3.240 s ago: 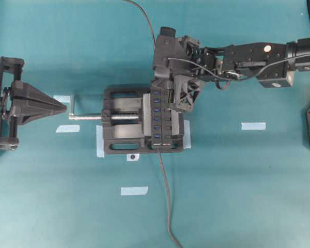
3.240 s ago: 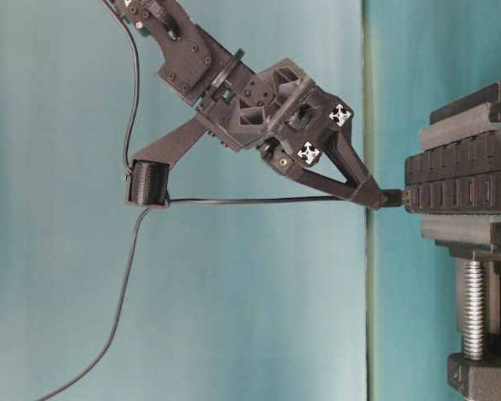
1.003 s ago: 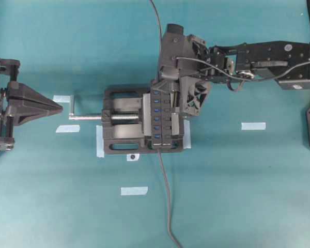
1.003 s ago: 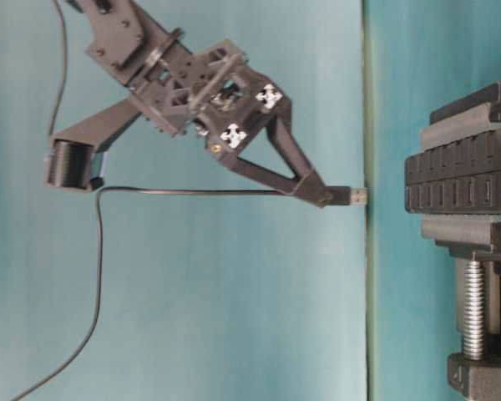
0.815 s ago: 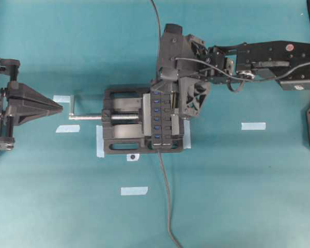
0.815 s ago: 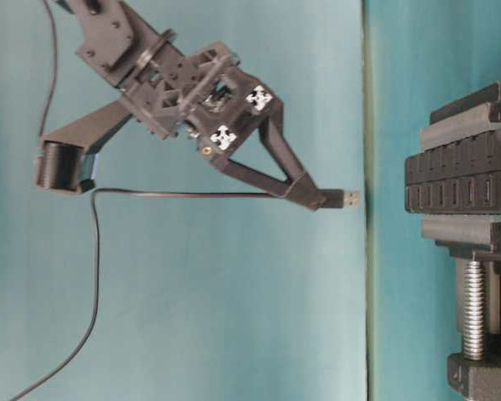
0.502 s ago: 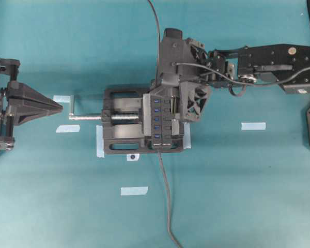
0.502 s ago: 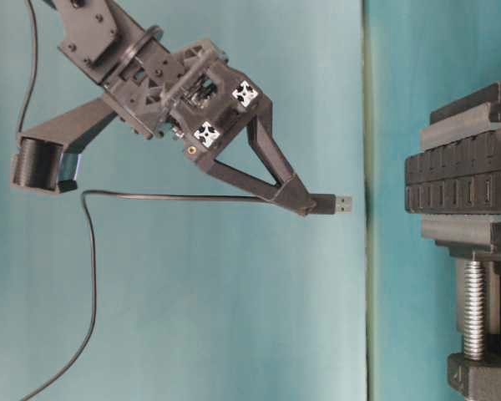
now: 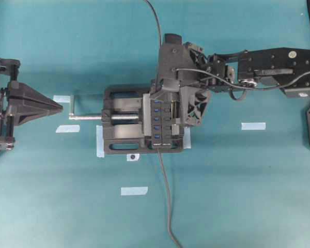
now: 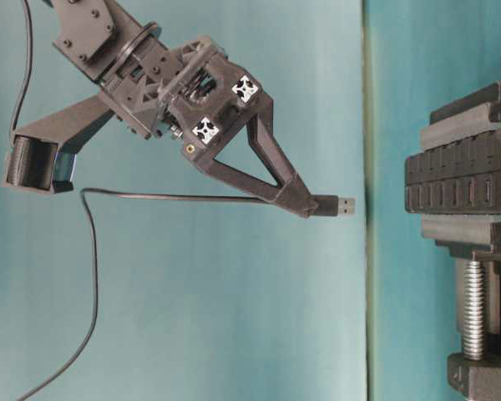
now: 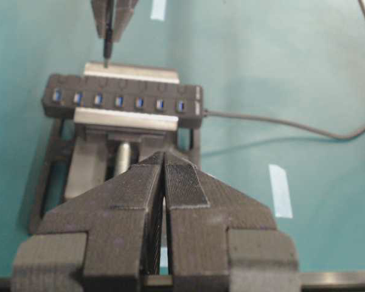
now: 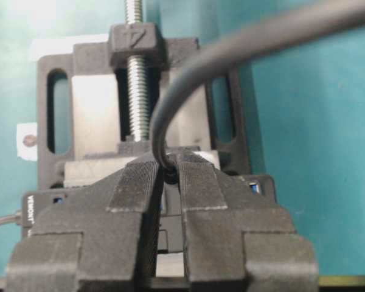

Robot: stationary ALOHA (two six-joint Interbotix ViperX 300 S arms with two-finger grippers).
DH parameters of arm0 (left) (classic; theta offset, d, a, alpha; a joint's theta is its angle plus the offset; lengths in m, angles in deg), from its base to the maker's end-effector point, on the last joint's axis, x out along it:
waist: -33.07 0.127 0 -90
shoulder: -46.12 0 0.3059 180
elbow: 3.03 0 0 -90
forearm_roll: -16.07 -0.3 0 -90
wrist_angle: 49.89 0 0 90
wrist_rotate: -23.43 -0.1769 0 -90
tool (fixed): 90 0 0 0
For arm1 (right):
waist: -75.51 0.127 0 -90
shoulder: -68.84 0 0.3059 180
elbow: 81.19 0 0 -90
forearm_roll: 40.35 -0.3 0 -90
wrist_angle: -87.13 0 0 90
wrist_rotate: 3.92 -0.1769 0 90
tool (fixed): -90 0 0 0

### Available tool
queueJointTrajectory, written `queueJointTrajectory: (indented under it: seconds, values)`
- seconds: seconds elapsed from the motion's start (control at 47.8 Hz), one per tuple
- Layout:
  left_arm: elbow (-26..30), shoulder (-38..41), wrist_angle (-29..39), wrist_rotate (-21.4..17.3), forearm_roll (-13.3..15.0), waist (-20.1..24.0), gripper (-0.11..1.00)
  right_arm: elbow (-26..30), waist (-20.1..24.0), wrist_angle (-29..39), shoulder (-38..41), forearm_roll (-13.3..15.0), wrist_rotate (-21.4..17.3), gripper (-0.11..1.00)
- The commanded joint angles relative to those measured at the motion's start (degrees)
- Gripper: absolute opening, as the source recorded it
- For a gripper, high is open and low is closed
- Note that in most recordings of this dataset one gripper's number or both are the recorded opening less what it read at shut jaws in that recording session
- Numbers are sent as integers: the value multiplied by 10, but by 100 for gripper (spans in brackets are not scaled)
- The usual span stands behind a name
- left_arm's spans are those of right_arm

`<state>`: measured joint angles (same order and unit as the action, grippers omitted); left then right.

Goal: Insert the USB into the center port of the fixed hub
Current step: 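Align the held plug with the hub's center port and approach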

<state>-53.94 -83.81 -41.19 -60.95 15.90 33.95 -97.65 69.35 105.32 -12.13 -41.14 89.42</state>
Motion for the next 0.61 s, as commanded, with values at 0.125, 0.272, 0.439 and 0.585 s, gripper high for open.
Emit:
queueJointTrajectory:
  seconds: [0.125, 0.272, 0.439, 0.585]
  values:
    - [6, 4, -6, 1, -1, 1, 0, 2, 3, -6, -3, -1, -5, 7]
    - [6, 4, -5, 1, -1, 1, 0, 0, 3, -7, 4, -1, -14, 7]
    - [7, 4, -5, 0, -1, 2, 0, -8, 4, -14, 13, -1, -21, 7]
    - [9, 4, -5, 0, -1, 2, 0, -18, 5, -25, 15, -1, -22, 7]
